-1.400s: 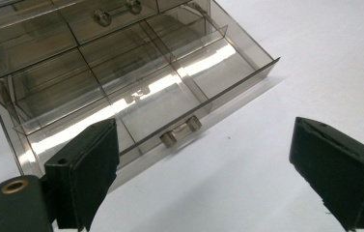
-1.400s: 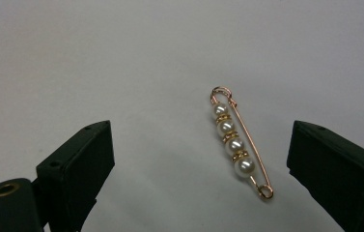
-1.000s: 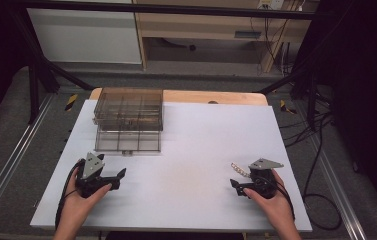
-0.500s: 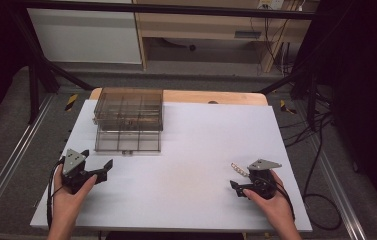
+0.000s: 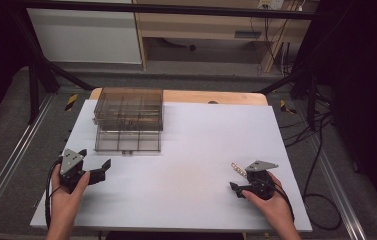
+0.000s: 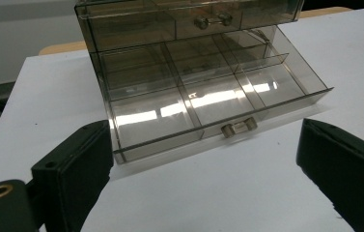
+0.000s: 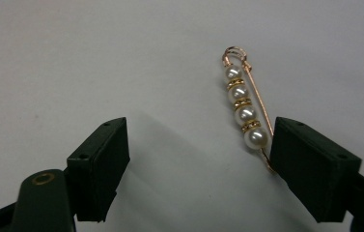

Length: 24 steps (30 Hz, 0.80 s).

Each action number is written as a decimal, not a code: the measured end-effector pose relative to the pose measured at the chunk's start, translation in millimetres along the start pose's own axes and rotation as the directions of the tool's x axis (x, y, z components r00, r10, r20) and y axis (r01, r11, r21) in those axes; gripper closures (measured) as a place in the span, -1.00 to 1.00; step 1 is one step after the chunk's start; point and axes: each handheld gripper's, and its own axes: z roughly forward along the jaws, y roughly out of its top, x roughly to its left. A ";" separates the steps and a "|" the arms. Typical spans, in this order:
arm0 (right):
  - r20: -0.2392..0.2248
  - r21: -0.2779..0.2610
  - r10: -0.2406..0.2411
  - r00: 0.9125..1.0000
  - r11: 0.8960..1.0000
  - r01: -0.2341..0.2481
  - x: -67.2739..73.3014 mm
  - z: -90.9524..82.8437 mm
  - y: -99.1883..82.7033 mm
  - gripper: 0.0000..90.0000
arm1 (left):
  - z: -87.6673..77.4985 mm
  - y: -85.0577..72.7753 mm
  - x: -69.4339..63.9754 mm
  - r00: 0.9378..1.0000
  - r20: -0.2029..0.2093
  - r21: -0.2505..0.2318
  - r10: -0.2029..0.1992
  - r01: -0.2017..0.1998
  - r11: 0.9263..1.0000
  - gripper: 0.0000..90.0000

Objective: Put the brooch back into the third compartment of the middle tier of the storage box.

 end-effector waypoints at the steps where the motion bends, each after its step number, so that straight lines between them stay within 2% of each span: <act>1: 0.003 -0.002 0.008 1.000 1.000 -0.008 -0.8 0.2 0.4 -0.49 | 0.1 -0.2 0.3 1.000 0.000 0.000 -0.001 0.001 1.000 -0.87; 5: 0.022 -0.013 0.017 1.000 1.000 -0.017 -5.4 3.1 3.2 -0.44 | -0.1 -0.9 0.4 1.000 -0.004 0.004 0.002 -0.002 1.000 -0.87; 11: 0.055 -0.037 0.026 0.998 0.999 -0.024 -15.4 8.3 11.1 -0.29 | -0.9 0.5 1.1 1.000 -0.009 -0.016 0.010 -0.010 1.000 -0.87; 14: 0.041 -0.024 0.037 0.998 0.999 -0.036 -20.5 11.7 9.8 -0.17 | 0.2 0.2 2.0 1.000 -0.010 -0.009 0.007 -0.007 1.000 -0.87; 18: 0.034 -0.046 0.063 0.997 0.997 -0.062 -21.9 10.1 8.2 0.09 | -0.1 0.1 1.2 1.000 -0.012 -0.009 0.011 -0.011 1.000 -0.87; 22: 0.038 -0.047 0.045 0.998 0.998 -0.043 -19.9 9.1 7.5 0.52 | -1.7 0.5 0.2 1.000 -0.010 -0.015 0.015 -0.015 1.000 -0.87; 24: 0.038 -0.046 0.041 0.998 0.998 -0.039 -20.3 8.7 7.4 0.65 | -0.8 0.8 0.6 1.000 -0.014 -0.015 0.018 -0.019 1.000 -0.87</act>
